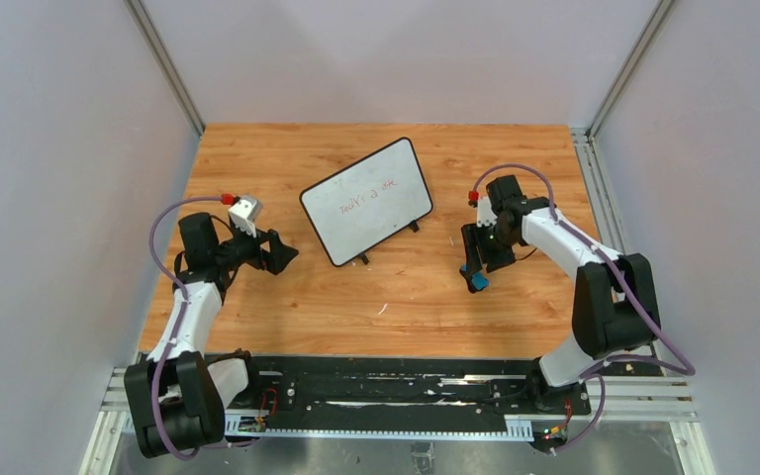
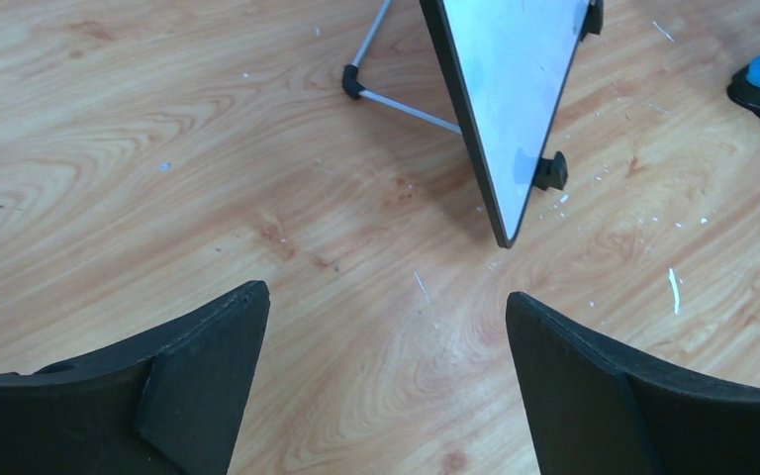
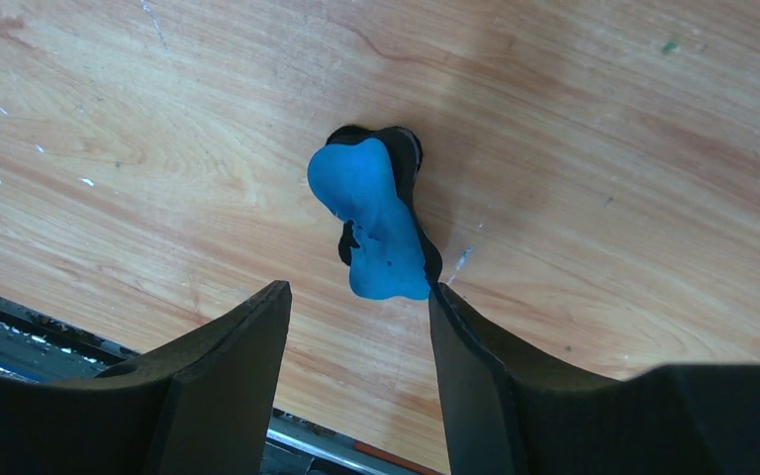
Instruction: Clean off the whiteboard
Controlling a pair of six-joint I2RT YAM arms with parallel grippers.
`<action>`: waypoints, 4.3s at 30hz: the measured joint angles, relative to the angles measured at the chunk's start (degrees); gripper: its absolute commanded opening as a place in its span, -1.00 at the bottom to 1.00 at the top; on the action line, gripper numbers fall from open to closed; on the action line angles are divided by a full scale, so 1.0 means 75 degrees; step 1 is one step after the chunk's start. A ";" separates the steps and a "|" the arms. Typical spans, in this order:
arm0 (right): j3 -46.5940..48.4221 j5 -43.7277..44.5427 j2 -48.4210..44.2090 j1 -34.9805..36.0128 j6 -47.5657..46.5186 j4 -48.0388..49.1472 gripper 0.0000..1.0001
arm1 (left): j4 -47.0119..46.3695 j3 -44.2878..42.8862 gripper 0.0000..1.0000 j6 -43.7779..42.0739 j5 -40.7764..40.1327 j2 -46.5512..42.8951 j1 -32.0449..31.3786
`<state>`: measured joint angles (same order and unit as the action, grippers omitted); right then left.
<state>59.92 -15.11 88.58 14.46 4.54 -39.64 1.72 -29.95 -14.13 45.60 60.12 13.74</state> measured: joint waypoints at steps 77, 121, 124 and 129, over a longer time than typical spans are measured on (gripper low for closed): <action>-0.0099 0.0705 0.0513 0.0303 0.0204 0.0554 -0.94 | 0.0423 -0.0108 0.72 -0.0128 0.0099 0.0178 0.0003; -0.0720 0.0376 -0.0924 0.0306 0.0425 0.2361 -0.99 | -0.1676 -0.1463 0.52 0.1687 0.1845 0.2903 -0.0300; -0.0720 0.0376 -0.0924 0.0306 0.0425 0.2372 -0.99 | -0.2119 -0.1463 0.52 0.1915 0.1734 0.2903 -0.0533; -0.0720 0.0379 -0.0924 0.0306 0.0423 0.2375 -0.99 | -0.2556 -0.1466 0.50 0.2124 0.1597 0.2926 -0.0764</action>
<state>54.52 -12.27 81.65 16.75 7.70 -21.82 -17.45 -40.95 1.80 57.58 82.06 8.01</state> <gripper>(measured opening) 0.246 0.759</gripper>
